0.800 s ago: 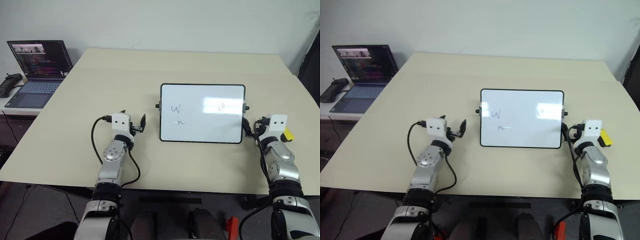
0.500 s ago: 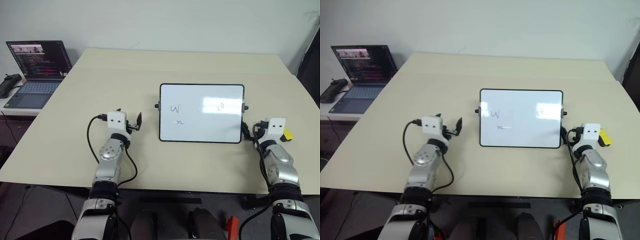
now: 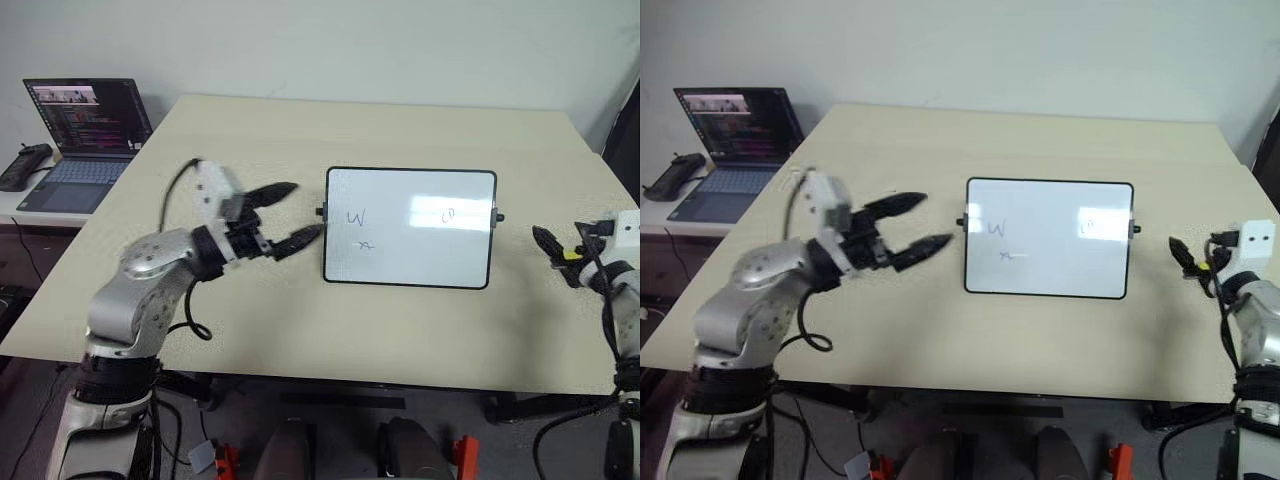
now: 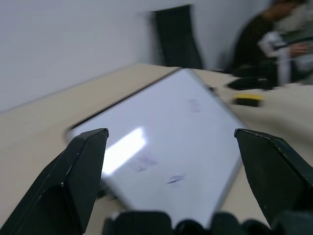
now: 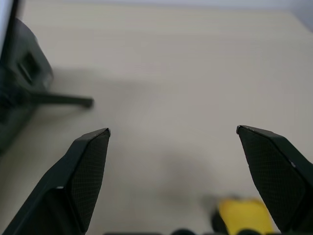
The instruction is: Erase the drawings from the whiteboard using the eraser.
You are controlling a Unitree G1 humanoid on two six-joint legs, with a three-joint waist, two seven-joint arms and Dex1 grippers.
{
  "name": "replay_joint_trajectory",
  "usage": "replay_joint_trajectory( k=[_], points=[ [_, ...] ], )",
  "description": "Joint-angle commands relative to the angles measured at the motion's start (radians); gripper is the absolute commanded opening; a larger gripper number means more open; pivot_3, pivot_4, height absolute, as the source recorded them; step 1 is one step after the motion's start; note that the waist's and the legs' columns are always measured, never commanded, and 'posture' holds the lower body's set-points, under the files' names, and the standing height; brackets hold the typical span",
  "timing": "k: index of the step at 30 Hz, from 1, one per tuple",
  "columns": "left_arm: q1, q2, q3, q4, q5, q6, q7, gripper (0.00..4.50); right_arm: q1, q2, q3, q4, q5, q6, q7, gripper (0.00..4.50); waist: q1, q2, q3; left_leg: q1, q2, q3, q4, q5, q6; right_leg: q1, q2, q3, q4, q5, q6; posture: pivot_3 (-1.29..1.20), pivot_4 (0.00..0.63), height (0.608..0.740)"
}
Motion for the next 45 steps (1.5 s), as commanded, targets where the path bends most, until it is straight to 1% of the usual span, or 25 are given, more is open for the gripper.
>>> replay_joint_trajectory(
  k=[1,5,8,16,26,29,32,37,38,42,43,45],
  points=[
    [-0.082,-0.098,-0.113,-0.038,0.004,0.034,-0.010,4.50,-0.076,-0.063,-0.044,0.114,0.016,-0.024,0.056,4.49,-0.003,0.000,0.000,0.000,0.000,0.000,0.000,0.000,0.000,0.000,0.000,0.001,0.000,0.000,0.000,0.00,0.150,0.740],
    [-0.090,-0.189,-0.219,-0.011,0.070,0.030,-0.009,4.50,-0.131,-0.099,-0.010,0.253,-0.030,-0.060,0.085,4.49,-0.021,0.000,0.000,0.002,0.001,0.004,-0.001,0.000,0.000,0.000,0.001,0.004,-0.001,0.000,0.000,0.00,0.150,0.740],
    [-0.084,-0.228,-0.242,0.000,0.086,0.025,-0.010,4.50,-0.171,-0.110,0.005,0.346,-0.054,-0.083,0.109,4.49,-0.026,0.000,0.000,0.002,0.002,0.004,-0.003,0.000,0.000,-0.001,0.002,0.005,-0.001,0.000,-0.001,0.00,0.150,0.740],
    [-0.050,-0.213,-0.224,-0.037,0.082,0.046,-0.025,4.50,-0.222,-0.110,0.070,0.505,-0.124,-0.146,0.179,4.49,-0.024,0.001,0.000,0.002,0.001,0.006,-0.002,0.000,0.000,-0.002,0.001,0.007,-0.001,0.000,0.000,0.00,0.150,0.740],
    [-0.019,-0.195,-0.216,-0.100,0.075,0.096,-0.001,4.50,-0.237,-0.104,0.079,0.564,-0.150,-0.171,0.206,4.49,-0.023,0.001,0.000,0.002,0.001,0.008,-0.002,0.000,0.000,-0.002,0.001,0.008,-0.001,0.000,0.000,0.00,0.150,0.740],
    [-0.020,-0.198,-0.219,-0.095,0.080,0.099,0.000,4.50,-0.238,-0.104,0.080,0.576,-0.160,-0.178,0.184,3.87,-0.022,0.001,0.000,0.002,0.001,0.008,-0.002,0.000,0.000,-0.002,0.001,0.009,-0.001,0.000,0.001,0.00,0.150,0.740],
    [-0.019,-0.199,-0.225,-0.098,0.083,0.100,-0.003,4.50,-0.236,-0.104,0.076,0.575,-0.158,-0.181,0.182,2.88,-0.022,0.001,0.000,0.003,0.000,0.010,-0.002,0.000,0.000,-0.002,0.001,0.011,-0.001,0.000,0.001,0.00,0.150,0.740],
    [-0.022,-0.202,-0.232,-0.096,0.083,0.102,-0.010,4.50,-0.227,-0.102,0.064,0.572,-0.150,-0.185,0.172,1.09,-0.023,0.000,0.000,0.005,0.000,0.014,-0.002,0.000,0.000,-0.002,0.001,0.015,-0.001,0.001,0.003,0.00,0.150,0.740],
    [-0.024,-0.202,-0.232,-0.092,0.084,0.101,-0.012,4.50,-0.225,-0.101,0.057,0.572,-0.144,-0.187,0.170,0.99,-0.023,0.000,0.000,0.005,0.000,0.015,-0.002,0.000,0.000,-0.002,0.001,0.016,-0.001,0.001,0.003,0.00,0.150,0.740],
    [-0.026,-0.199,-0.227,-0.079,0.092,0.093,-0.021,4.50,-0.205,-0.106,0.014,0.518,-0.093,-0.175,0.205,0.99,-0.023,0.000,0.001,0.005,0.000,0.016,-0.002,0.000,0.000,-0.002,0.001,0.017,-0.001,0.001,0.004,0.00,0.150,0.740],
    [-0.025,-0.193,-0.222,-0.077,0.095,0.091,-0.023,4.50,-0.197,-0.111,0.000,0.484,-0.075,-0.165,0.223,0.99,-0.023,0.000,0.001,0.005,0.000,0.016,-0.002,0.000,0.000,-0.002,0.001,0.018,-0.001,0.001,0.004,0.00,0.150,0.740],
    [-0.018,-0.170,-0.204,-0.074,0.102,0.085,-0.030,4.50,-0.168,-0.128,-0.034,0.341,-0.015,-0.114,0.272,0.99,-0.025,0.000,0.001,0.005,0.000,0.017,-0.002,0.000,0.000,-0.003,0.001,0.018,-0.001,0.001,0.004,0.00,0.150,0.740]
  ],
)
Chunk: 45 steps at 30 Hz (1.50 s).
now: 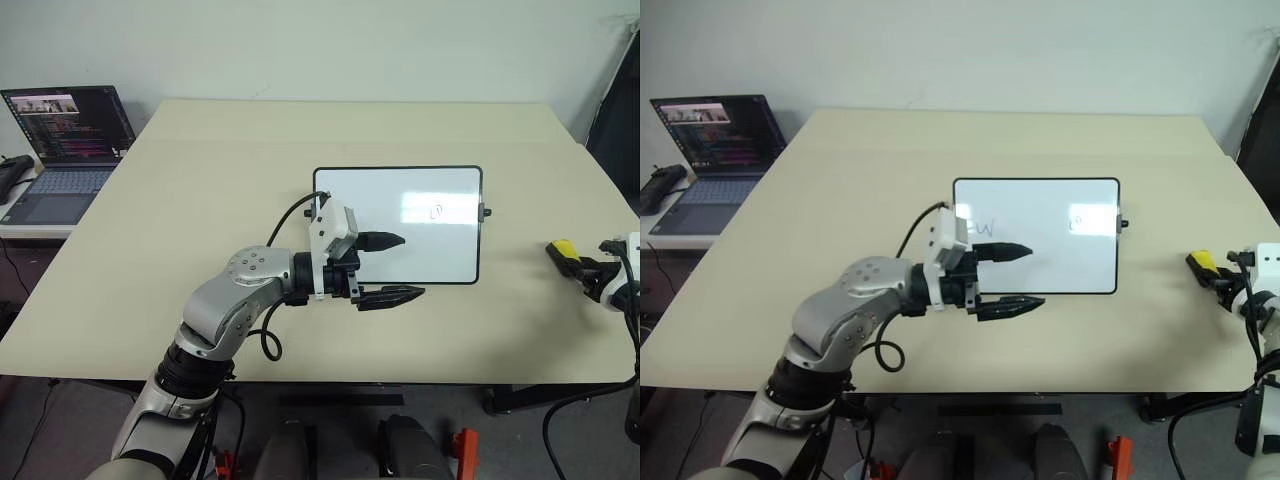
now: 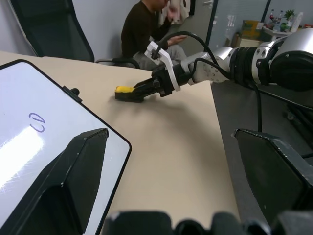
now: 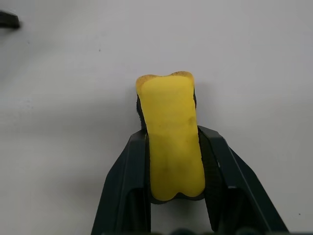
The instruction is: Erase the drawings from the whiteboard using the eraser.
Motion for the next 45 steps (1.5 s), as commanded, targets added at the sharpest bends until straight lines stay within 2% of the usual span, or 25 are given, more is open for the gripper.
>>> replay_joint_trajectory(
  k=[1,4,7,11,14,17,22,29,38,41,45],
  points=[
    [-0.002,0.034,0.044,-0.016,0.014,-0.022,-0.013,4.50,0.030,-0.048,-0.074,-0.255,0.112,0.073,0.083,0.99,-0.003,0.000,0.000,0.000,0.000,0.000,0.000,0.000,0.000,0.000,0.000,0.001,0.000,0.000,0.000,0.00,0.150,0.740],
    [0.026,0.095,0.091,-0.011,0.024,-0.035,-0.027,4.50,0.080,-0.073,-0.096,-0.572,0.203,0.192,0.127,0.99,-0.007,0.001,0.000,0.000,0.000,0.001,0.000,0.000,0.000,-0.001,0.000,0.002,0.001,0.000,0.000,0.00,0.150,0.740],
    [0.045,0.139,0.138,0.008,0.037,-0.052,-0.029,4.50,0.090,-0.085,-0.090,-0.727,0.239,0.243,0.140,0.99,-0.005,0.001,0.001,0.000,0.000,0.000,0.000,0.000,0.000,-0.003,0.001,0.002,0.002,0.000,0.001,0.00,0.150,0.740],
    [0.082,0.235,0.249,0.054,0.052,-0.087,-0.042,4.50,0.035,-0.093,-0.011,-0.916,0.262,0.304,0.166,0.99,-0.007,0.000,0.001,0.000,0.001,0.001,0.000,0.000,0.000,-0.003,0.001,0.002,0.002,0.000,0.001,0.00,0.150,0.740],
    [0.150,0.318,0.351,0.057,0.042,-0.103,-0.066,4.50,-0.072,-0.019,0.119,-1.015,0.245,0.318,0.155,0.99,-0.013,0.001,0.002,-0.002,0.001,0.001,0.000,0.000,0.000,-0.005,0.000,0.002,0.002,0.000,0.001,0.00,0.150,0.740],
    [0.227,0.363,0.407,0.046,0.042,-0.118,-0.078,4.50,-0.138,0.089,0.296,-1.045,0.141,0.260,0.151,0.99,-0.017,0.000,0.002,-0.001,0.003,0.001,-0.001,0.000,0.000,-0.006,0.001,0.004,0.002,0.000,0.000,0.00,0.150,0.740],
    [0.262,0.359,0.414,-0.011,0.035,-0.103,-0.051,4.50,-0.219,0.259,0.458,-0.920,0.014,0.138,0.140,0.99,0.017,-0.002,0.003,-0.006,0.002,0.000,-0.001,0.000,0.000,-0.009,0.000,0.000,0.002,0.000,-0.001,0.00,0.150,0.740],
    [0.291,0.372,0.444,-0.043,0.041,-0.089,-0.024,4.50,-0.347,0.394,0.547,-0.557,-0.178,-0.173,0.082,0.99,0.020,-0.002,0.003,-0.007,0.001,0.001,-0.001,0.000,0.000,-0.011,-0.001,0.000,0.002,0.000,0.000,0.00,0.150,0.740],
    [0.322,0.361,0.432,-0.068,0.051,-0.094,-0.005,4.50,-0.465,0.469,0.584,-0.164,-0.343,-0.419,-0.024,0.99,0.008,-0.002,0.003,-0.006,0.002,0.002,-0.002,0.000,0.000,-0.012,0.000,0.002,0.005,0.000,-0.001,0.00,0.150,0.740],
    [0.320,0.355,0.429,-0.067,0.049,-0.092,0.000,4.50,-0.481,0.473,0.628,-0.105,-0.417,-0.447,-0.049,0.99,0.004,-0.002,0.003,-0.003,0.002,0.002,-0.002,0.000,0.000,-0.011,0.000,0.002,0.007,0.000,-0.002,0.00,0.150,0.740],
    [0.329,0.348,0.427,-0.064,0.048,-0.092,0.009,4.50,-0.450,0.493,0.672,-0.138,-0.446,-0.403,0.024,0.99,-0.006,-0.003,0.002,0.004,0.002,0.001,-0.002,0.000,0.000,-0.003,0.000,0.002,0.007,0.000,-0.002,0.00,0.150,0.740]
  ],
)
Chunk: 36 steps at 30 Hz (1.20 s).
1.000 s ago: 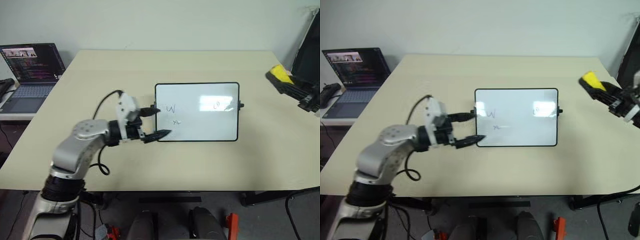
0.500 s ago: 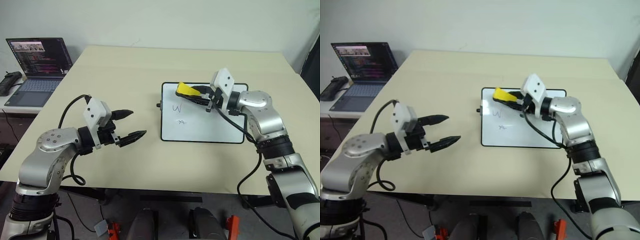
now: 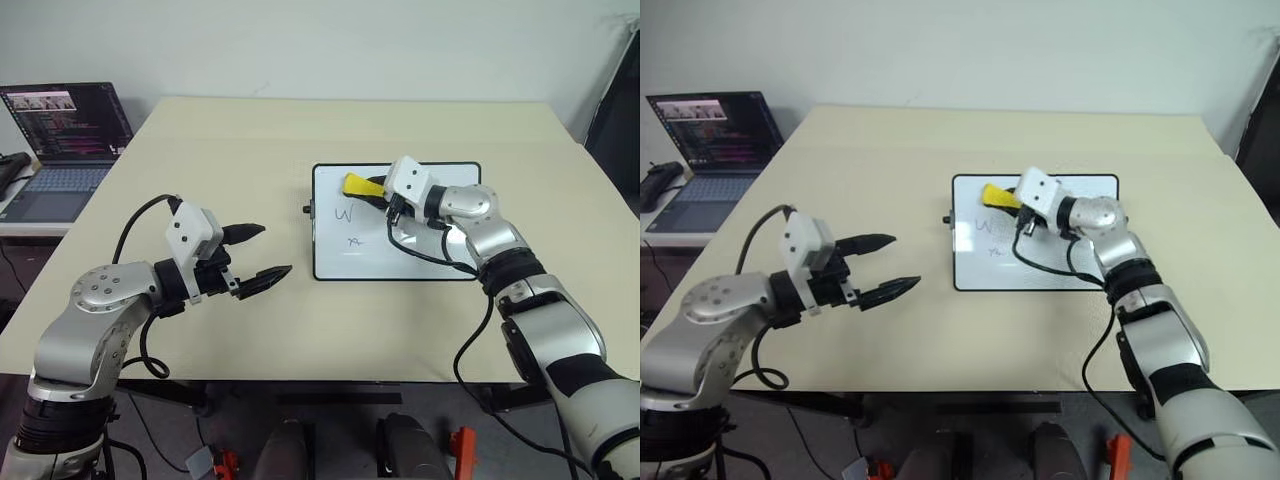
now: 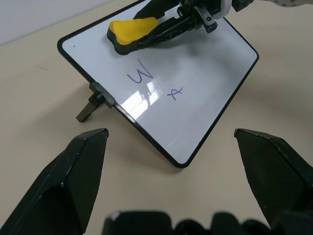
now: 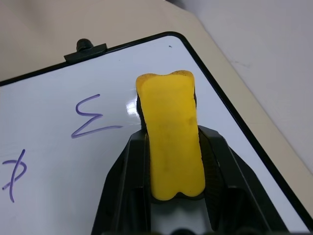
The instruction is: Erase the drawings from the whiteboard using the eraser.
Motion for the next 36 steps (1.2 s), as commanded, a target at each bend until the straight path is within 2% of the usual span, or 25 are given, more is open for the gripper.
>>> replay_joint_trajectory(
  k=[1,5,10,18,22,29,33,35,36],
  points=[
    [0.005,-0.003,0.009,-0.023,-0.003,-0.009,0.007,4.50,0.038,0.012,0.050,-0.020,-0.045,0.048,0.065,0.99,-0.004,0.000,0.000,0.000,0.000,0.000,0.000,0.000,0.000,0.000,0.000,0.000,0.000,0.000,0.000,0.00,0.150,0.740],
    [0.007,-0.003,0.007,-0.021,-0.001,-0.010,0.008,4.50,0.103,0.001,0.097,-0.078,-0.067,0.056,0.145,0.99,-0.004,-0.001,-0.001,0.002,0.001,-0.001,0.000,0.000,0.000,0.001,0.000,0.001,0.001,0.000,0.000,0.00,0.150,0.740],
    [0.003,0.001,0.007,-0.010,0.005,-0.015,0.003,4.50,0.115,-0.003,0.101,-0.101,-0.071,0.071,0.151,0.99,-0.005,-0.001,-0.001,0.008,0.001,-0.001,0.000,0.000,0.000,0.005,0.000,0.002,0.001,0.000,0.000,0.00,0.150,0.740],
    [-0.022,-0.008,-0.013,0.008,0.018,-0.026,0.000,4.50,-0.048,0.033,0.059,0.042,-0.126,0.063,-0.136,0.99,-0.006,-0.001,-0.001,0.010,0.000,-0.001,0.000,0.002,0.003,0.007,0.001,0.003,0.001,0.002,-0.003,0.00,0.150,0.740],
    [-0.028,-0.014,-0.023,0.018,0.026,-0.034,-0.001,4.50,-0.076,0.048,0.079,0.098,-0.163,0.057,-0.184,0.99,-0.004,-0.001,-0.001,0.010,0.000,-0.001,0.000,0.004,0.003,0.007,0.001,0.002,0.000,0.002,-0.005,0.00,0.150,0.740],
    [-0.019,-0.022,-0.031,0.017,0.029,-0.042,-0.001,4.50,-0.017,0.046,0.086,0.056,-0.146,0.037,-0.088,0.98,-0.005,-0.001,-0.001,0.010,0.001,-0.001,-0.002,0.004,0.002,0.007,0.001,0.002,0.000,0.003,-0.002,0.00,0.150,0.740],
    [-0.017,-0.020,-0.031,0.018,0.029,-0.044,-0.001,4.50,0.025,0.017,-0.017,-0.094,0.008,0.084,0.055,0.98,-0.005,-0.001,-0.001,0.010,0.001,-0.001,-0.002,0.004,0.002,0.007,0.001,0.002,-0.001,0.003,-0.002,0.00,0.150,0.740],
    [-0.018,-0.016,-0.032,0.020,0.032,-0.046,-0.004,4.50,0.045,-0.009,-0.054,-0.188,0.061,0.148,0.105,0.98,-0.004,-0.001,-0.001,0.007,0.001,-0.002,-0.003,0.004,0.002,0.004,0.001,0.002,-0.001,0.003,-0.002,0.00,0.150,0.740],
    [-0.027,-0.010,-0.032,0.027,0.037,-0.051,-0.007,4.50,0.072,-0.055,-0.090,-0.305,0.124,0.234,0.169,0.98,-0.002,-0.001,-0.001,0.004,0.001,-0.002,-0.003,0.004,0.002,0.002,0.001,0.002,-0.001,0.003,-0.002,0.00,0.150,0.740]
  ],
)
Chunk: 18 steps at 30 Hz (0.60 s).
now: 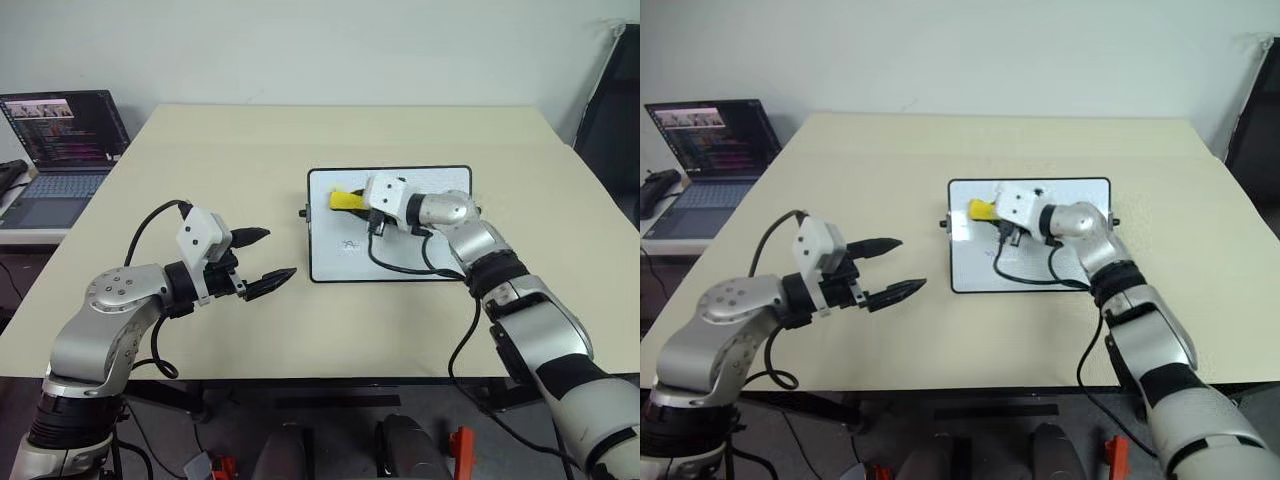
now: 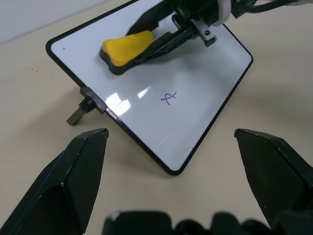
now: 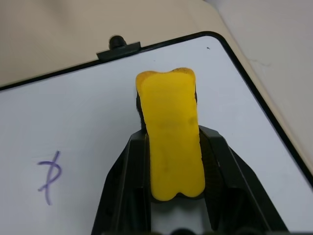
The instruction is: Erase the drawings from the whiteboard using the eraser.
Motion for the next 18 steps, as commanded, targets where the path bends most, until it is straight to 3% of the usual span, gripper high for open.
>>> replay_joint_trajectory(
  k=[1,4,9,13,18],
  points=[
    [-0.030,0.017,0.014,-0.010,0.007,-0.021,-0.009,4.50,0.050,-0.136,-0.116,-0.314,0.176,0.211,0.171,0.98,0.009,0.001,0.001,-0.003,0.000,0.000,0.000,0.000,0.000,-0.002,0.000,0.000,0.000,0.000,0.000,0.00,0.150,0.740],
    [-0.048,0.029,0.023,-0.013,-0.001,-0.015,-0.014,4.50,0.127,-0.325,-0.199,-0.504,0.264,0.363,0.285,0.98,0.032,0.001,0.001,-0.017,-0.001,-0.003,0.001,0.000,-0.001,-0.015,-0.002,-0.003,0.000,0.000,0.001,0.00,0.150,0.740],
    [-0.045,0.039,0.010,0.011,0.010,-0.026,-0.035,4.50,0.208,-0.537,-0.277,-0.432,0.235,0.346,0.296,0.98,0.027,0.001,0.001,-0.023,-0.002,0.002,-0.001,-0.001,-0.002,-0.021,-0.002,-0.003,-0.005,-0.001,0.002,0.00,0.150,0.740],
    [-0.071,0.033,-0.001,0.032,0.014,-0.028,-0.051,4.50,0.315,-0.613,-0.280,-0.512,0.247,0.359,0.341,0.98,0.014,0.001,0.002,-0.022,-0.001,0.005,-0.001,-0.001,-0.002,-0.021,-0.001,-0.001,-0.003,-0.001,0.002,0.00,0.150,0.740],
    [-0.111,0.031,-0.031,0.073,0.034,-0.035,-0.075,4.50,0.399,-0.607,-0.282,-0.671,0.269,0.419,0.329,0.98,0.005,0.001,0.002,-0.020,-0.001,0.005,0.000,-0.001,-0.002,-0.020,0.000,0.001,0.000,-0.001,0.002,0.00,0.150,0.740]
  ],
)
